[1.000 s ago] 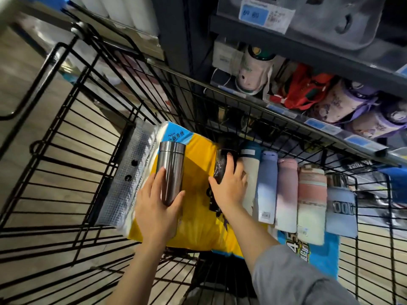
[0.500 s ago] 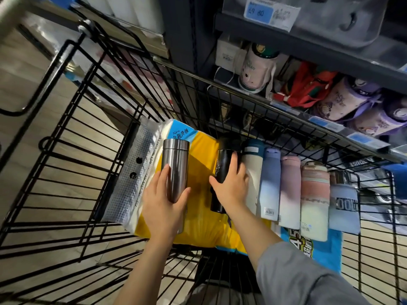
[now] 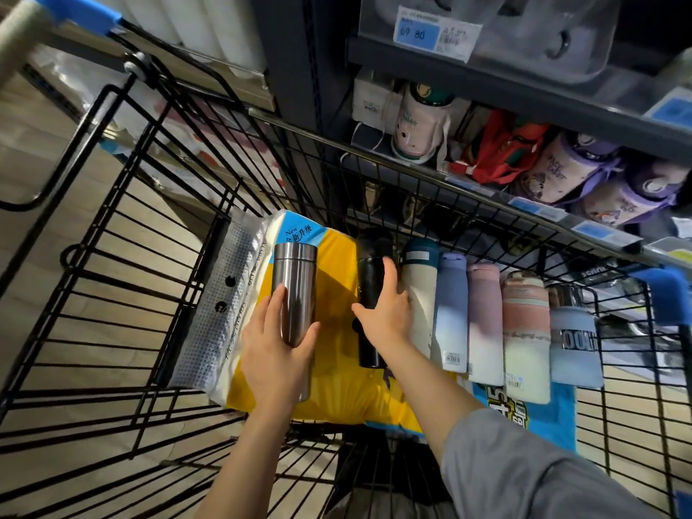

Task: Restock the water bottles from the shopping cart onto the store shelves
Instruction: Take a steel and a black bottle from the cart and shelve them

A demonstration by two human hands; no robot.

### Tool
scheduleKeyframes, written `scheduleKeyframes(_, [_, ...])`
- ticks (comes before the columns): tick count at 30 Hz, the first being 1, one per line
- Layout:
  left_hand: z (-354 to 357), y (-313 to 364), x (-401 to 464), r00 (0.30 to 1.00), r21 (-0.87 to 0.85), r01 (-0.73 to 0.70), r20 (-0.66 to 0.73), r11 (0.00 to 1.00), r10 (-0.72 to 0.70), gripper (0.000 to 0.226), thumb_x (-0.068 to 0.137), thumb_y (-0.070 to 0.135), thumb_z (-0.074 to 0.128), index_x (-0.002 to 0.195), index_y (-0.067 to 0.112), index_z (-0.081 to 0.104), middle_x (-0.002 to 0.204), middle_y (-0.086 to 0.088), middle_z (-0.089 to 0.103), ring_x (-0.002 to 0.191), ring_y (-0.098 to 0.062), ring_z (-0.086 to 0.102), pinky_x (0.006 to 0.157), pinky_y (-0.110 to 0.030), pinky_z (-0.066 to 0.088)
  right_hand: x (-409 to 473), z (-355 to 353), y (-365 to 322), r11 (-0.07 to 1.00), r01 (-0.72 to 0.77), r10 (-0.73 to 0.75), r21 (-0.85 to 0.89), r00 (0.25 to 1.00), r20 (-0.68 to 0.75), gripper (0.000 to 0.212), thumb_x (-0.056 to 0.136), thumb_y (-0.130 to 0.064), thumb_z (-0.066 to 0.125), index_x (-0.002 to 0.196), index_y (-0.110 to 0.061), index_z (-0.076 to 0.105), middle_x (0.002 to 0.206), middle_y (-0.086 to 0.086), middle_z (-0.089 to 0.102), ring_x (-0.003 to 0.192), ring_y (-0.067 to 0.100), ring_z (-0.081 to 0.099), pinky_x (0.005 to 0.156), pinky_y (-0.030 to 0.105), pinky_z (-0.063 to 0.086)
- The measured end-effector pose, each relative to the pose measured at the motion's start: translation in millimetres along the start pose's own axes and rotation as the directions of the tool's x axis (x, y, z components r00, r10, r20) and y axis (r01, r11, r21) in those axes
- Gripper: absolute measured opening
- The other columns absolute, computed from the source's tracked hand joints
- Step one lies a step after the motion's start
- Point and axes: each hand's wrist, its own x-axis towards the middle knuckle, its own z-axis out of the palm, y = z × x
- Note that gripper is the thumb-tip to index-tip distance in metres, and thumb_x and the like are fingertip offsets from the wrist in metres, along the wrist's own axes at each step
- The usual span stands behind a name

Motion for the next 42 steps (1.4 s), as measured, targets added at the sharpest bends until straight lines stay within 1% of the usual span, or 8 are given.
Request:
scheduleKeyframes(9, [0,42,-14,0.998,-0.155,-0.059,0.02,0.986,0.063,0.08,0.072,0.036,0.078,0.141,0.032,0.037,0.129,0.0,0.054,0.116,-0.02,0.05,0.088,-0.043,0.048,-42,-95,27,0.941,0.257,-0.254,0.218,0.966,-0.044,0.104,0.076,-0.028,0.078,0.148,-0.045,0.006,0.139,-0.003,0.044,0.12,0.02,0.05,0.094,0.033,0.048])
scheduleKeyframes(12, [12,89,-31,0.989,-0.218,-0.145,-0.014,0.965,0.146,0.079,0.072,0.031,0.081,0.14,0.027,0.041,0.126,0.003,0.055,0.115,-0.017,0.051,0.09,-0.036,0.045,-59,-142,55,0.909,0.272,-0.246,0.315,0.962,-0.121,0.103,0.075,-0.022,0.079,0.148,-0.042,0.01,0.131,-0.014,0.042,0.115,0.009,0.05,0.089,0.014,0.043])
scheduleKeyframes(16, [35,165,-69,0.96,-0.322,-0.275,-0.048,0.906,0.275,0.078,0.071,0.029,0.082,0.138,0.029,0.042,0.125,0.018,0.047,0.115,-0.006,0.046,0.093,-0.027,0.04,-79,-213,105,0.876,0.32,-0.235,0.361,0.937,-0.26,0.103,0.073,-0.022,0.081,0.149,-0.038,0.013,0.134,-0.021,0.033,0.131,0.007,0.036,0.101,0.02,0.033])
scheduleKeyframes(24, [102,337,-180,0.889,-0.388,-0.453,-0.135,0.802,0.437,0.081,0.065,0.048,0.071,0.137,0.021,0.044,0.125,0.009,0.051,0.115,-0.012,0.05,0.095,-0.024,0.039,-104,-377,242,0.774,0.452,-0.265,0.443,0.867,-0.422,0.106,0.07,-0.024,0.083,0.144,-0.05,0.011,0.146,-0.019,0.035,0.133,0.007,0.038,0.11,0.042,0.037])
scheduleKeyframes(27, [127,400,-212,0.866,-0.346,-0.495,-0.12,0.797,0.485,0.085,0.063,0.047,0.071,0.139,0.017,0.044,0.132,-0.001,0.054,0.12,-0.019,0.05,0.099,-0.03,0.039,-109,-438,290,0.76,0.468,-0.244,0.45,0.848,-0.471,0.109,0.069,-0.021,0.084,0.145,-0.047,0.012,0.143,-0.013,0.042,0.128,0.007,0.044,0.104,0.037,0.041])
scheduleKeyframes(32, [153,481,-246,0.784,-0.276,-0.62,-0.203,0.734,0.586,0.078,0.066,0.05,0.069,0.136,0.023,0.046,0.128,-0.002,0.057,0.114,-0.022,0.054,0.099,-0.028,0.039,-117,-520,336,0.722,0.512,-0.218,0.465,0.807,-0.549,0.102,0.071,-0.014,0.082,0.145,-0.043,0.018,0.115,-0.034,0.045,0.093,-0.013,0.049,0.085,0.022,0.038])
scheduleKeyframes(37, [175,523,-249,0.698,-0.239,-0.715,-0.298,0.657,0.651,0.071,0.069,0.047,0.066,0.133,0.02,0.049,0.13,0.003,0.055,0.117,-0.015,0.051,0.104,-0.025,0.035,-107,-557,366,0.709,0.504,-0.165,0.493,0.799,-0.579,0.101,0.07,-0.015,0.083,0.143,-0.045,0.019,0.115,-0.016,0.055,0.103,0.008,0.058,0.083,0.026,0.043])
scheduleKeyframes(42, [197,551,-232,0.689,-0.222,-0.724,-0.287,0.653,0.666,0.072,0.069,0.05,0.064,0.135,0.028,0.045,0.136,0.006,0.052,0.12,-0.018,0.052,0.101,-0.042,0.041,-86,-580,380,0.705,0.495,-0.147,0.508,0.802,-0.578,0.099,0.069,-0.018,0.084,0.137,-0.048,0.019,0.109,-0.031,0.045,0.095,-0.013,0.05,0.075,0.012,0.039])
